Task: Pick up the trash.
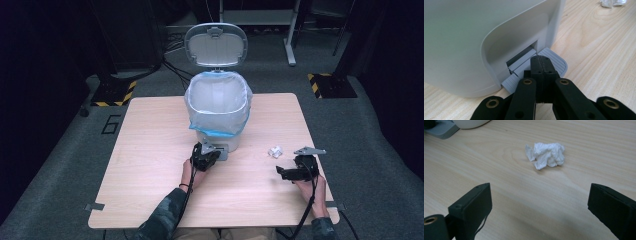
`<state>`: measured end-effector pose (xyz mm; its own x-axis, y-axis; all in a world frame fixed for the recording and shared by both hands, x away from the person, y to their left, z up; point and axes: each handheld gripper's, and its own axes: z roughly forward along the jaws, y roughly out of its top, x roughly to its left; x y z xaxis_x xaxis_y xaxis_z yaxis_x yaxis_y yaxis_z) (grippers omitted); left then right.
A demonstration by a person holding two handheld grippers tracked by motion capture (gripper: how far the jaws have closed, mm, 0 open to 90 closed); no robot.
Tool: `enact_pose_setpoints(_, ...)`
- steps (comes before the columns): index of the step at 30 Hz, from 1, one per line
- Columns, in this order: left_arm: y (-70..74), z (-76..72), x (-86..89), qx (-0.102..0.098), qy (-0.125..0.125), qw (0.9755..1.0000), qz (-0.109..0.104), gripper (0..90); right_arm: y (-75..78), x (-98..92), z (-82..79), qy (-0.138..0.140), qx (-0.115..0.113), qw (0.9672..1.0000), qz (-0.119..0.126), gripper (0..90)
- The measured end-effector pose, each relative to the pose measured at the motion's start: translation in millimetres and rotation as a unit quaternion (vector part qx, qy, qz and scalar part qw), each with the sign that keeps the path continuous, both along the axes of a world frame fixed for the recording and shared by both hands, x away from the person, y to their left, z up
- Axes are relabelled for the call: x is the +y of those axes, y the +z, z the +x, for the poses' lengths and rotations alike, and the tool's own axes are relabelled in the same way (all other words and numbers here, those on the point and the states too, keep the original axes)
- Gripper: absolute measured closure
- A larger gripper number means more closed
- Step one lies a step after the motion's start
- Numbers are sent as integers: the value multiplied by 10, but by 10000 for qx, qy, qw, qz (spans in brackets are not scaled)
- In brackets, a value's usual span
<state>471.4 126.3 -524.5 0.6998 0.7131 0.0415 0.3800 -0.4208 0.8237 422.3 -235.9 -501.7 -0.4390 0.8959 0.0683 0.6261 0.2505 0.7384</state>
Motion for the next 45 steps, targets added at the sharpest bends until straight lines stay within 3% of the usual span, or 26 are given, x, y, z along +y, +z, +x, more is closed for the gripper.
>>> enact_pose_setpoints(13,-3,4,0,6,13,10000,-28,900,108,122,411,-120,170,9998,-15,46)
enact_pose_setpoints(21,-3,4,1,6,12,10000,-27,900,62,192,632,-241,292,9992,-107,23)
enact_pose_setpoints(31,-2,8,4,13,2,10000,-37,900,-37,286,763,-300,463,9983,-165,83)
enact_pose_setpoints(35,-2,8,5,16,-2,10000,-36,900,-86,309,804,-241,531,9981,-194,148)
enact_pose_setpoints(39,-2,9,6,20,0,10000,-42,900,-104,320,804,-305,527,9977,-282,274)
enact_pose_setpoints(45,-2,9,6,20,0,10000,-39,900,-92,313,753,-343,367,9977,-452,590)
